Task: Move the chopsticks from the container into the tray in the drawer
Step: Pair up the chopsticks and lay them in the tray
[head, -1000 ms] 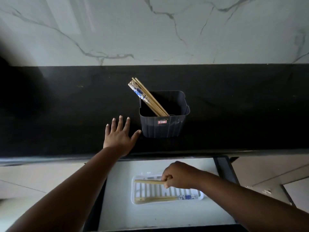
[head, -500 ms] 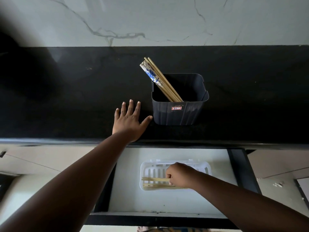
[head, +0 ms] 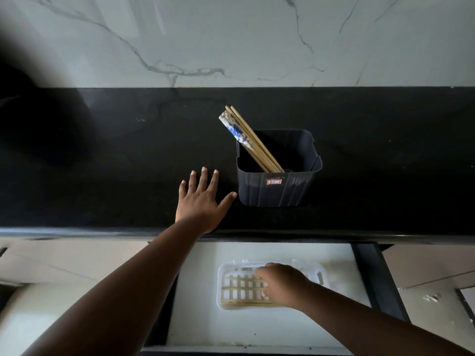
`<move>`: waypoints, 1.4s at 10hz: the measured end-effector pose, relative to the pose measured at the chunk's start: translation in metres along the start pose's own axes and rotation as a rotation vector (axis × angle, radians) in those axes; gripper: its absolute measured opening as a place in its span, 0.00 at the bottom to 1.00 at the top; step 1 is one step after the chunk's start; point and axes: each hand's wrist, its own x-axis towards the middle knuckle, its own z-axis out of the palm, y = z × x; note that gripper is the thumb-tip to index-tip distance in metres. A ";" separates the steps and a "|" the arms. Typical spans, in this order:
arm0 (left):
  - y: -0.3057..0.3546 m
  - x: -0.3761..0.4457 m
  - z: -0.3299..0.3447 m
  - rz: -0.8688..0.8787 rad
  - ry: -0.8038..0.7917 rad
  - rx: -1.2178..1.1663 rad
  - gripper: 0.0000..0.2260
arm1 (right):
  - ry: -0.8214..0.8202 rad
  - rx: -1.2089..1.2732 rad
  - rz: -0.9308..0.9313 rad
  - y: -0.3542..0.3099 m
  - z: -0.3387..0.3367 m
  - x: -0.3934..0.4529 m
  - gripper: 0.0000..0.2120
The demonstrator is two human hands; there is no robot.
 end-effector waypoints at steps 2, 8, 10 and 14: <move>0.001 -0.001 0.000 -0.001 -0.022 0.024 0.37 | 0.029 0.567 -0.272 -0.070 -0.160 -0.062 0.03; 0.002 -0.002 -0.001 -0.017 0.000 -0.037 0.38 | 0.831 0.191 0.007 -0.049 -0.231 0.008 0.06; 0.002 -0.003 -0.002 -0.012 -0.004 -0.042 0.37 | 0.871 0.142 -0.013 -0.047 -0.232 0.006 0.05; 0.003 -0.004 -0.004 -0.017 -0.016 -0.046 0.37 | 0.875 0.183 -0.050 -0.048 -0.229 0.015 0.08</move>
